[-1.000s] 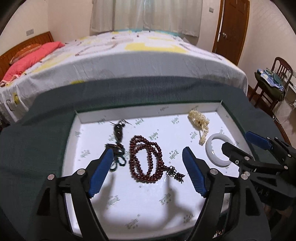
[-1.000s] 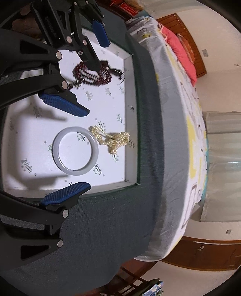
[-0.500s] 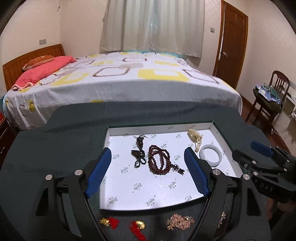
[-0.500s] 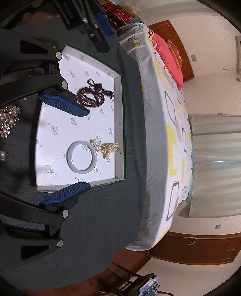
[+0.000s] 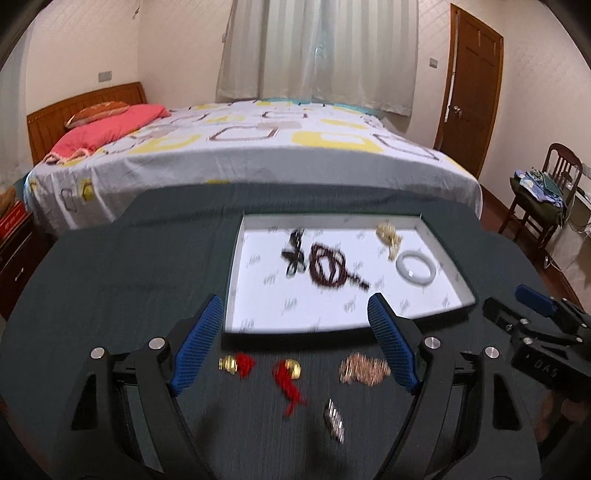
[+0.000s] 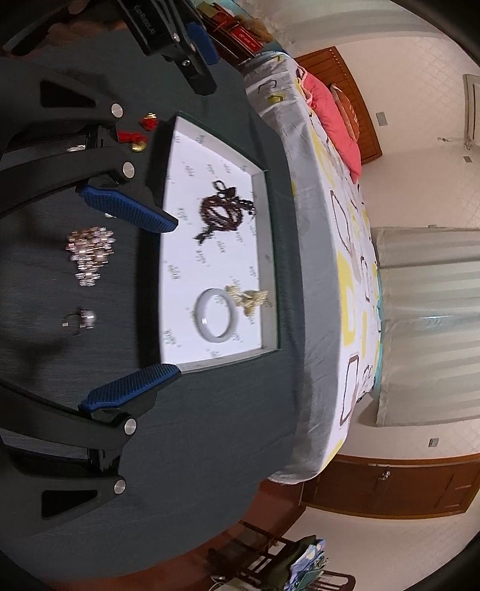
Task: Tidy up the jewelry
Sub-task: 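Withdraw both open tools from the tray back over the table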
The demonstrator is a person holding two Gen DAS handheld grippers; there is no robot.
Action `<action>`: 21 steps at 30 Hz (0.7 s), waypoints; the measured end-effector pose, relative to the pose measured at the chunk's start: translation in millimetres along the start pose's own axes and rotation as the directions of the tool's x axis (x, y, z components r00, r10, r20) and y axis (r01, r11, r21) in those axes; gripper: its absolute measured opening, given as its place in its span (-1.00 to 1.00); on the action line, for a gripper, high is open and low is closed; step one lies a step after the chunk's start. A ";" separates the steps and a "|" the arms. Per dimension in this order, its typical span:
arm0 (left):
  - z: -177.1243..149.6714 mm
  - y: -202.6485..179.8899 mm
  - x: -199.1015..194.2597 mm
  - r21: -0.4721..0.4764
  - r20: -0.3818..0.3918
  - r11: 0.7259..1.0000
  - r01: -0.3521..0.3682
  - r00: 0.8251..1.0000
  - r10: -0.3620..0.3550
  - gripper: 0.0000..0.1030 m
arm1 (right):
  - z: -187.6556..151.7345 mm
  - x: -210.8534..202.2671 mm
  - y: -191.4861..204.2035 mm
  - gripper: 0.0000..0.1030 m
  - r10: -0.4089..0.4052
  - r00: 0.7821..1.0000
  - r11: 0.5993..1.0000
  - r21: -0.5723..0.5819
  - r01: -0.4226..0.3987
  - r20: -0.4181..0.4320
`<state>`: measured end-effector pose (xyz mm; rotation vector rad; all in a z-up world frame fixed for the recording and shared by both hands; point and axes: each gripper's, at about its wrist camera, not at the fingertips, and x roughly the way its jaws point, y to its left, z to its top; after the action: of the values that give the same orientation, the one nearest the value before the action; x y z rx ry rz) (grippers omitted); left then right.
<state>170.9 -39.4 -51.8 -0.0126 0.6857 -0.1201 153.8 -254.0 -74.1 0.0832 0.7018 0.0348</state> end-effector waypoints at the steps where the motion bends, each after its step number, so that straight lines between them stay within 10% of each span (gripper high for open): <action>1: -4.9 1.1 -1.0 -0.003 -0.005 1.000 -0.003 1.000 0.003 0.53 | -5.9 -2.6 -0.9 0.38 -0.004 1.000 1.000 0.003 0.004 0.002; 21: -87.1 -17.0 7.8 0.057 -0.115 0.998 -0.029 0.993 0.036 0.53 | -77.2 -20.8 -36.5 0.39 -0.070 0.996 0.996 0.050 0.072 -0.046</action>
<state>120.0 -54.8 -123.2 0.0594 0.7980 -0.1092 88.2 -286.6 -122.7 0.1077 0.7495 -0.0499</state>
